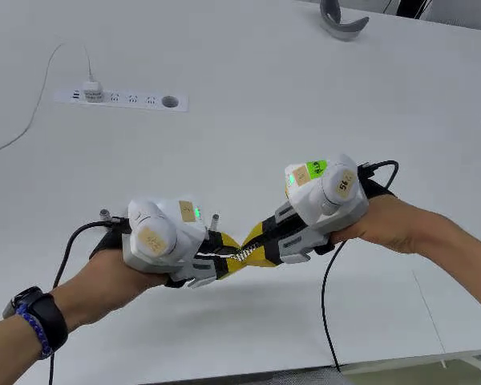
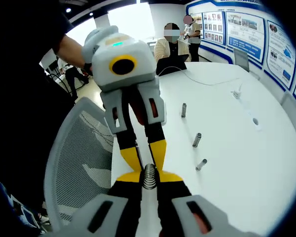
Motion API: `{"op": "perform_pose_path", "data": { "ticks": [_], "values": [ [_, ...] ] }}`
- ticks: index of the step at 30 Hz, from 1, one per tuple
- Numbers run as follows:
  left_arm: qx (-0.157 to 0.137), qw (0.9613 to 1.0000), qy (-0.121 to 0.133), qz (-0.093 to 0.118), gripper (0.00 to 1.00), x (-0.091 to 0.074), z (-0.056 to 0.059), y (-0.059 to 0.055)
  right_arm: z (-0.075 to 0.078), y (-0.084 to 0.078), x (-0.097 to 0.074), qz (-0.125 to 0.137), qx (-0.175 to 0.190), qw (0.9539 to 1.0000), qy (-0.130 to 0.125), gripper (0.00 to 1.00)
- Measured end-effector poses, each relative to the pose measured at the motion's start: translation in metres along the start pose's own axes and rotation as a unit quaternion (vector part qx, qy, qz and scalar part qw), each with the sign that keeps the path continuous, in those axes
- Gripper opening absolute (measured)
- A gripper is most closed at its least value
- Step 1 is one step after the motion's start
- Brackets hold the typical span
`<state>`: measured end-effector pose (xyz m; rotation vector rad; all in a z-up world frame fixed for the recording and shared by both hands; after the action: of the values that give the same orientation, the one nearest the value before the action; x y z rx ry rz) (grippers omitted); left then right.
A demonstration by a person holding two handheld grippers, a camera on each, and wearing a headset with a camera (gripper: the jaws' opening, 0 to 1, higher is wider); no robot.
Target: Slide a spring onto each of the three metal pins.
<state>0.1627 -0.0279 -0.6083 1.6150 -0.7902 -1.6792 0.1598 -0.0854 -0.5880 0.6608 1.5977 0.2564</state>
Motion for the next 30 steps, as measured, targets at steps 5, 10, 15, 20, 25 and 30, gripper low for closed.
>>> {"op": "perform_pose_path", "data": {
  "ticks": [5,10,15,20,25,30],
  "values": [
    [-0.011,0.9999,0.005,-0.006,0.12,0.001,-0.002,-0.009,0.001,-0.001,0.004,-0.005,-0.002,1.0,-0.004,0.12],
    [-0.027,0.9995,0.012,-0.011,0.14,-0.002,-0.004,-0.018,0.004,-0.001,0.003,-0.006,0.0,0.9999,-0.01,0.12],
    [-0.04,0.9989,0.02,-0.016,0.15,-0.004,-0.005,-0.027,0.009,-0.002,0.002,-0.008,0.003,0.9998,-0.015,0.12],
    [-0.054,0.9979,0.029,-0.017,0.16,-0.005,-0.007,-0.034,0.015,-0.005,0.001,-0.016,0.01,0.9994,-0.027,0.12],
    [-0.065,0.9969,0.04,-0.02,0.17,-0.006,-0.009,-0.04,0.025,-0.013,0.002,-0.029,0.024,0.9983,-0.043,0.12],
    [-0.075,0.9957,0.05,-0.021,0.19,-0.01,-0.012,-0.046,0.031,-0.019,0.004,-0.045,0.028,0.9972,-0.053,0.12]
  ]
}}
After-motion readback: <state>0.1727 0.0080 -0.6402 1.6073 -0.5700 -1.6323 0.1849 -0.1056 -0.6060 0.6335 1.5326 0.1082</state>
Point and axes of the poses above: the centre of the closed fingertips' face, and the gripper's own axes: x roughly forward along the fingers, z roughly to its right, y roughly out of its top, the point moved 5 cm from there along -x, roughly backward along the fingers, and after that the axes turned 8 degrees about -z, right-handed, at the moved point
